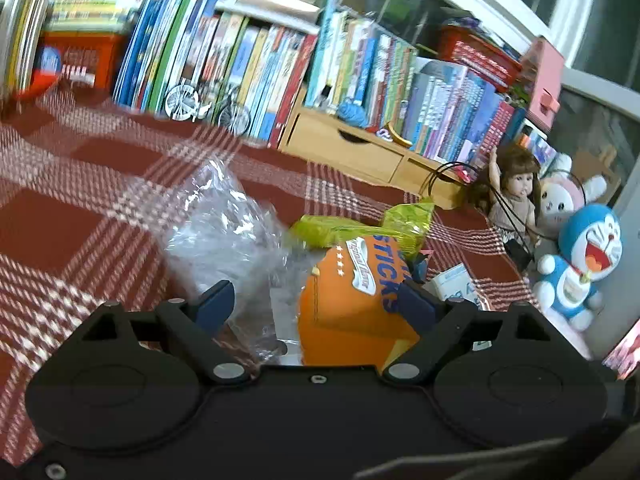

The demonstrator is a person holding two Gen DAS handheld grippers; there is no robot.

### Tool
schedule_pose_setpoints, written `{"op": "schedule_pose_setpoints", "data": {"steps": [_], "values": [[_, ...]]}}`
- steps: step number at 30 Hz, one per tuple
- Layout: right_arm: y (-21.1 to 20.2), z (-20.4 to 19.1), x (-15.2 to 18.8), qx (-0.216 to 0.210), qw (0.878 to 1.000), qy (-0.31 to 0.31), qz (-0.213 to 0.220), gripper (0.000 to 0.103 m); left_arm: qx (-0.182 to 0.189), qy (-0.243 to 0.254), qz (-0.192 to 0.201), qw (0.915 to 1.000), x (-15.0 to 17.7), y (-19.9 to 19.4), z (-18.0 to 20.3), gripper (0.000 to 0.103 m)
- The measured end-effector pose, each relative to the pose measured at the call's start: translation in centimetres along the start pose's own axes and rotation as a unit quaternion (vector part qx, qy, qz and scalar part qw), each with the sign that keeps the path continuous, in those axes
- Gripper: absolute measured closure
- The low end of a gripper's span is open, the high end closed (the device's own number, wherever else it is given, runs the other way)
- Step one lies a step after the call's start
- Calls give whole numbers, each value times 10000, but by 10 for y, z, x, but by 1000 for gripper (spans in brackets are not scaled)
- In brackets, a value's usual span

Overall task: Organize books
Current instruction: 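Lift the Potato Sticks box and white paper bag off the tablecloth with both tools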

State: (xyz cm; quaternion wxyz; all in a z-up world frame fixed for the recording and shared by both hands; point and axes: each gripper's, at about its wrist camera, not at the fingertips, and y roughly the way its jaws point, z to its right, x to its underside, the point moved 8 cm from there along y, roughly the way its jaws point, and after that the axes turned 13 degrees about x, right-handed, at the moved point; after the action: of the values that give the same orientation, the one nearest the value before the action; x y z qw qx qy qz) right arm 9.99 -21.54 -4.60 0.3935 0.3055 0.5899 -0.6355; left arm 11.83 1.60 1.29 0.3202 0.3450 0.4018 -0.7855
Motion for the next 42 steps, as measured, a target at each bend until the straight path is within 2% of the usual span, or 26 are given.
{"op": "schedule_pose_setpoints", "data": {"steps": [5, 10, 12, 15, 18, 20, 22, 24, 26, 29, 31, 34, 38, 42], "values": [[-6, 1, 2, 40, 10000, -29, 71, 68, -57, 872, 261, 9958, 3, -14, 33, 12], [-12, 6, 6, 100, 9999, 6, 108, 68, 328, 1545, 418, 9866, 17, -20, 74, 9], [-14, 8, 8, 134, 9998, 22, 112, 69, 164, 1811, 303, 9829, 26, -11, 82, 9], [-18, 12, 13, 179, 9998, -12, 83, 71, -239, 1795, 317, 9830, 29, 3, 82, 8], [-20, 15, 19, 228, 9997, -95, 44, 71, -316, 1625, 407, 9854, 24, 13, 79, 4], [-21, 17, 23, 248, 9996, -119, 13, 71, -496, 1573, 445, 9853, 22, 19, 74, 1], [-21, 19, 25, 247, 9996, -118, -7, 71, -689, 1534, 627, 9838, 20, 20, 69, 0], [-20, 20, 28, 241, 9996, -110, -25, 71, -732, 1535, 784, 9823, 19, 19, 65, 0], [-20, 21, 29, 241, 9997, -104, -33, 70, -746, 1525, 783, 9824, 18, 22, 58, 0], [-18, 21, 28, 224, 9997, -93, 7, 65, -742, 1483, 729, 9835, 19, 25, 51, 0], [-18, 21, 25, 233, 9997, -105, 59, 48, -726, 1431, 657, 9849, 20, 27, 49, 0], [-17, 19, 20, 217, 9996, -141, 125, 42, -633, 1493, 624, 9848, 23, 29, 52, 0], [-13, 13, 13, 233, 9987, -408, 218, 36, -757, 1876, 729, 9766, 24, 25, 65, 0], [-4, 4, 5, 230, 9950, -940, 264, 32, -759, 2186, 835, 9693, 25, 19, 78, 0]]}}
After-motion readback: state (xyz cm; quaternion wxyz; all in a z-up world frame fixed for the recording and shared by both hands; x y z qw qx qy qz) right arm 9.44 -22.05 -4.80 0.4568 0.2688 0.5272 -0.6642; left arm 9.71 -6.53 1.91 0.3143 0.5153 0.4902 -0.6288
